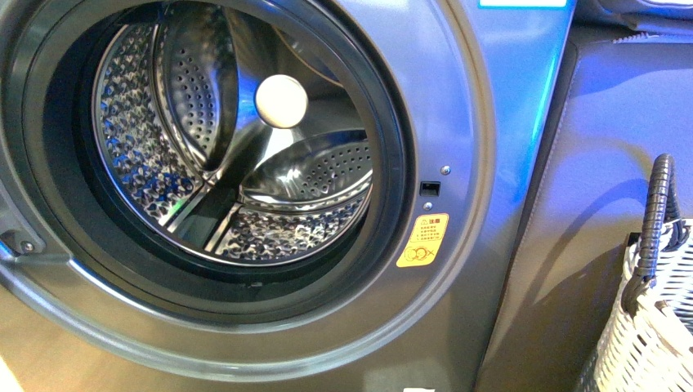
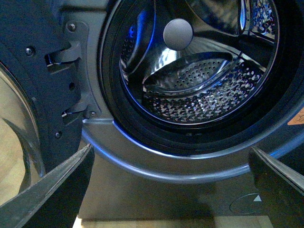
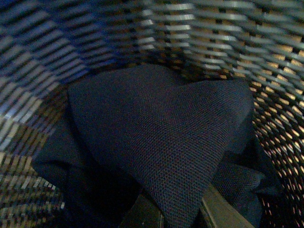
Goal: Put clothes into washing machine
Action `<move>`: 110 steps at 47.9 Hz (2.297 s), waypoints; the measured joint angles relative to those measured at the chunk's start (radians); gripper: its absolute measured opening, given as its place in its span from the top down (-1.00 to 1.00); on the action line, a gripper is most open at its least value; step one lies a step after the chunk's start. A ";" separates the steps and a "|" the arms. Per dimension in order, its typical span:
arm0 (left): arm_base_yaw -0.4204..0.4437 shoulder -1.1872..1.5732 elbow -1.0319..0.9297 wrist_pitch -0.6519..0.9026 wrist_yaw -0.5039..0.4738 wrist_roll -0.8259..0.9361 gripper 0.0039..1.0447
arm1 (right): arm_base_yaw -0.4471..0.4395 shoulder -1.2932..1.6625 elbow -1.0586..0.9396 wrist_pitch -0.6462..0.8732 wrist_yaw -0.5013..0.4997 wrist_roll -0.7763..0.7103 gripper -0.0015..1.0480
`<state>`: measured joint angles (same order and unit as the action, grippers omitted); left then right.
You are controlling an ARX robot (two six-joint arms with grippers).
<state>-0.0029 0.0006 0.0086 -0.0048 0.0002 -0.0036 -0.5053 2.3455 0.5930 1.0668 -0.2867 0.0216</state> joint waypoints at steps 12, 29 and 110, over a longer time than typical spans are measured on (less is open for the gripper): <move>0.000 0.000 0.000 0.000 0.000 0.000 -0.88 | 0.035 -0.330 -0.110 -0.026 -0.050 0.064 0.87; 0.000 0.000 0.000 0.000 0.000 0.000 -0.88 | 0.055 -0.740 -0.134 -0.161 -0.092 0.143 0.87; 0.000 0.000 0.000 0.000 0.000 0.000 -0.88 | 1.016 -1.052 1.088 -0.987 0.177 0.004 0.87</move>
<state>-0.0029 0.0006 0.0086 -0.0048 0.0002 -0.0040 0.5110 1.2938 1.6806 0.0795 -0.1101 0.0254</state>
